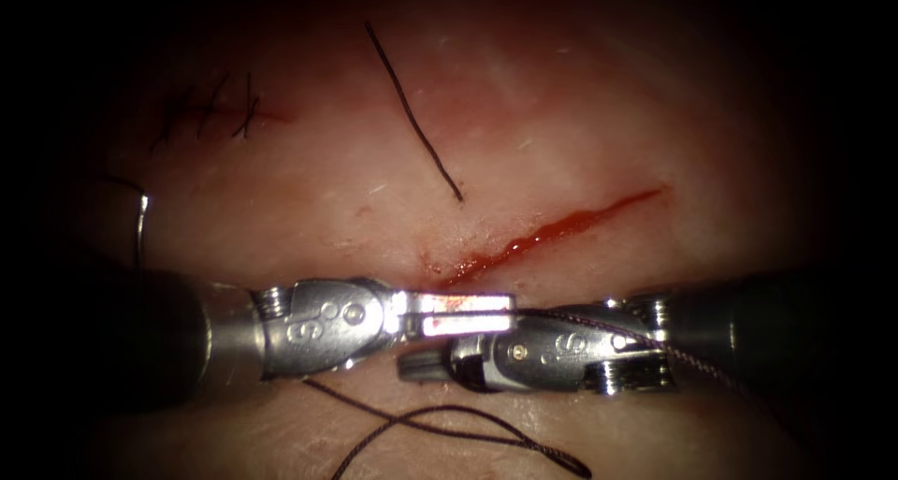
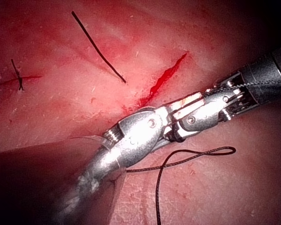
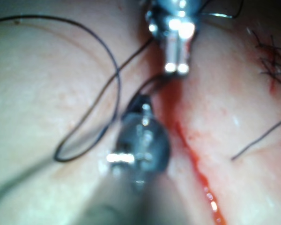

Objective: Wound Closure

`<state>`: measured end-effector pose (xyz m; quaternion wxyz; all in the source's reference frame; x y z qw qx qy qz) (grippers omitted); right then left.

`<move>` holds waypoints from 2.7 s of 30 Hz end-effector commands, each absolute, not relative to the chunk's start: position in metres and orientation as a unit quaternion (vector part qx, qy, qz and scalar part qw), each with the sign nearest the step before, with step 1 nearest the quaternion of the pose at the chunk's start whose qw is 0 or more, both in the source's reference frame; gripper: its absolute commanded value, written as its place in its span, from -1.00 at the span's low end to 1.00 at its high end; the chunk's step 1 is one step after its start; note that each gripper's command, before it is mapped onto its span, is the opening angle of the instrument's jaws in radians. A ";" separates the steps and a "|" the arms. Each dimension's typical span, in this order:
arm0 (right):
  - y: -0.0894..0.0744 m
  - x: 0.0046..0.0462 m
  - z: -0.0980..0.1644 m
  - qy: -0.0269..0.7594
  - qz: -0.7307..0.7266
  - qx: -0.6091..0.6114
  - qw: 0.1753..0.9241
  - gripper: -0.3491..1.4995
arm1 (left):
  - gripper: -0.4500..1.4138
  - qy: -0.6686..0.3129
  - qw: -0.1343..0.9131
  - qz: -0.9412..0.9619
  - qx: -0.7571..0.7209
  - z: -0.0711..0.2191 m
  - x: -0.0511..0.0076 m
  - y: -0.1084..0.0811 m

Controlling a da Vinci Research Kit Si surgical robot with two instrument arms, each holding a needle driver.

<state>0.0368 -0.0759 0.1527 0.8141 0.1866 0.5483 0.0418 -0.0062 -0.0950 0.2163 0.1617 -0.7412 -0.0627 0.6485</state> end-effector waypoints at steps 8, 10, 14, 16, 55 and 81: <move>-0.077 0.0382 0.154 0.540 0.045 0.179 0.821 -1.00 | -0.66 -0.084 0.194 0.685 -0.697 0.217 -0.0069 -0.096; -0.077 0.0383 0.154 0.537 0.045 0.177 0.824 -1.00 | -0.23 -0.098 0.214 0.696 -0.678 0.217 -0.0071 -0.096; -0.077 0.0385 0.155 0.533 0.044 0.177 0.826 -1.00 | 0.55 -0.118 0.242 0.716 -0.644 0.216 -0.0074 -0.096; -0.077 0.0385 0.155 0.531 0.044 0.177 0.827 -1.00 | 0.75 -0.120 0.247 0.724 -0.633 0.216 -0.0076 -0.097; -0.069 0.0319 0.153 0.500 0.155 0.086 0.848 0.69 | 0.58 -0.056 0.169 0.832 -0.525 0.206 -0.0167 -0.104; -0.066 0.0275 0.151 0.502 0.185 0.067 0.842 0.69 | 0.51 -0.073 0.094 0.876 -0.468 0.216 -0.0248 -0.106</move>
